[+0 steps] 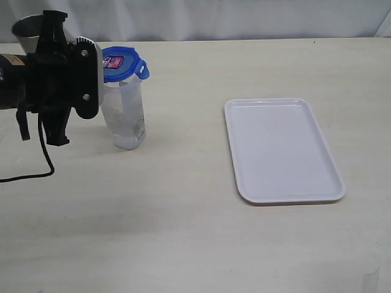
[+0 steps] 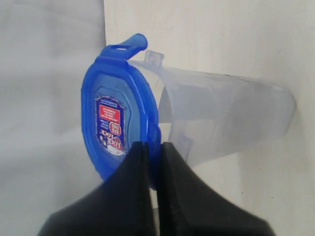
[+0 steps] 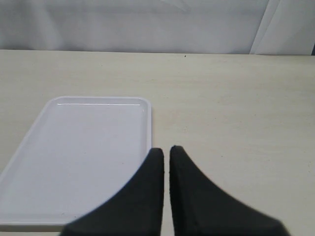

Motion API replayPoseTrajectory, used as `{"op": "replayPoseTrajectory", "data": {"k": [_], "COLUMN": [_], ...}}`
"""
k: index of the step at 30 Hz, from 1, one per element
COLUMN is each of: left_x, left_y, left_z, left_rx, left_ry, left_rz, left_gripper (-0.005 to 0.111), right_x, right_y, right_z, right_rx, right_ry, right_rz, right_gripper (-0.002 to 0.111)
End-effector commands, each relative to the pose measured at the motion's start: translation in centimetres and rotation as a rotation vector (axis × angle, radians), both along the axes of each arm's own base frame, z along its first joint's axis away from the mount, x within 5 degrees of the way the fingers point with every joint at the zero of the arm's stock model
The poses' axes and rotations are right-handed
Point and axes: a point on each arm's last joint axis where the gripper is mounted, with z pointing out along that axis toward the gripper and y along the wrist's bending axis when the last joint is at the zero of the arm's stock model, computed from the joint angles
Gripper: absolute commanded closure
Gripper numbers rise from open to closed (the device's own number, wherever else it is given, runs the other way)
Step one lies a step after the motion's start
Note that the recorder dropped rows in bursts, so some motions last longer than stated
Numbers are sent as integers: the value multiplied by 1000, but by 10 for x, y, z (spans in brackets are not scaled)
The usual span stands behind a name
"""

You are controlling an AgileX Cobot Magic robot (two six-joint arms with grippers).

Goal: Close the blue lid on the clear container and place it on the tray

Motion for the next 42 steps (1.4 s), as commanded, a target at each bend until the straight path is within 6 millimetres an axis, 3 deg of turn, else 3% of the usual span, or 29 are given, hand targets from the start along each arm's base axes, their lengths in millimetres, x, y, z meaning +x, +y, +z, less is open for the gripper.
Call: {"op": "replayPoseTrajectory", "data": {"k": [1,19,28,39,42], "left_x": [-3,-2,-2,-3,-4], "left_y": [-1,-1,-1,-2,-2], "left_z": [-3,-3,-3,-3,-4], "left_rx": [-3,-7,-6,-9,-9], "left_ry": [34,31,33,39,55], "left_rz": [-8,-4,-5,-5,-11], "left_gripper": [107,106,79,75,64], "right_x": [0,0,0,0,0], "right_y": [0,0,0,0,0], "right_z": [-1,-1,-1,-1,-1], "right_rx": [-7,-7,-7,-7,-7], "right_ry": [-5,-5,-5,-5,-5], "right_rz": [-2,-2,-2,-2,-2], "right_gripper": [104,104,104,104,104]}}
